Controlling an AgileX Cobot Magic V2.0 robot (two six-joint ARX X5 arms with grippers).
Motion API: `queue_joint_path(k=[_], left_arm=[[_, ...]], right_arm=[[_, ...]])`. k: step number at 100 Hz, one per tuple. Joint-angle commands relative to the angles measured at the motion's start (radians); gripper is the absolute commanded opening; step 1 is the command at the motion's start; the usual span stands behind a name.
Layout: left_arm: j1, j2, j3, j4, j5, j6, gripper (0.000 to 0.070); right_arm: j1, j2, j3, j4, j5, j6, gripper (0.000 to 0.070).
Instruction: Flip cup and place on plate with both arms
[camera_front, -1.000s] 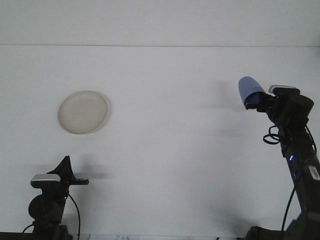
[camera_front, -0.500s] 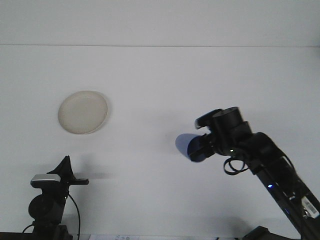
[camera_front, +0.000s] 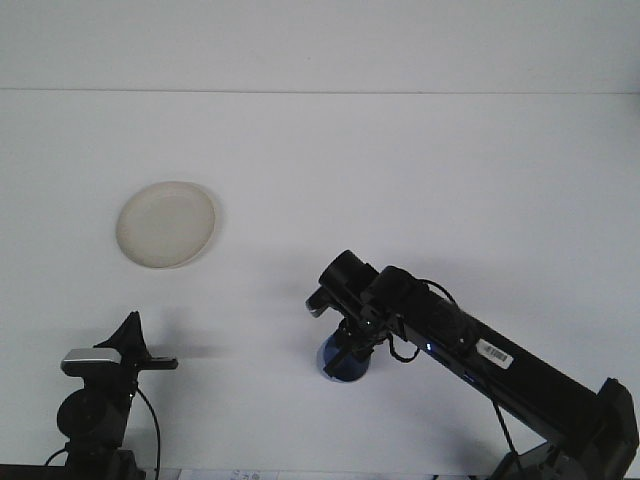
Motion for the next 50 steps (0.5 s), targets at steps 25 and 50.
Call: queue_joint_path(k=[25, 50], left_arm=[[0.001, -0.001, -0.019, 0.01, 0.001, -0.003, 0.0015], [0.001, -0.001, -0.019, 0.01, 0.001, -0.003, 0.0015]], right_arm=[[0.015, 0.045, 0.024, -0.005, 0.023, -0.019, 0.0003], [0.015, 0.045, 0.029, 0.039, 0.01, -0.021, 0.0279]])
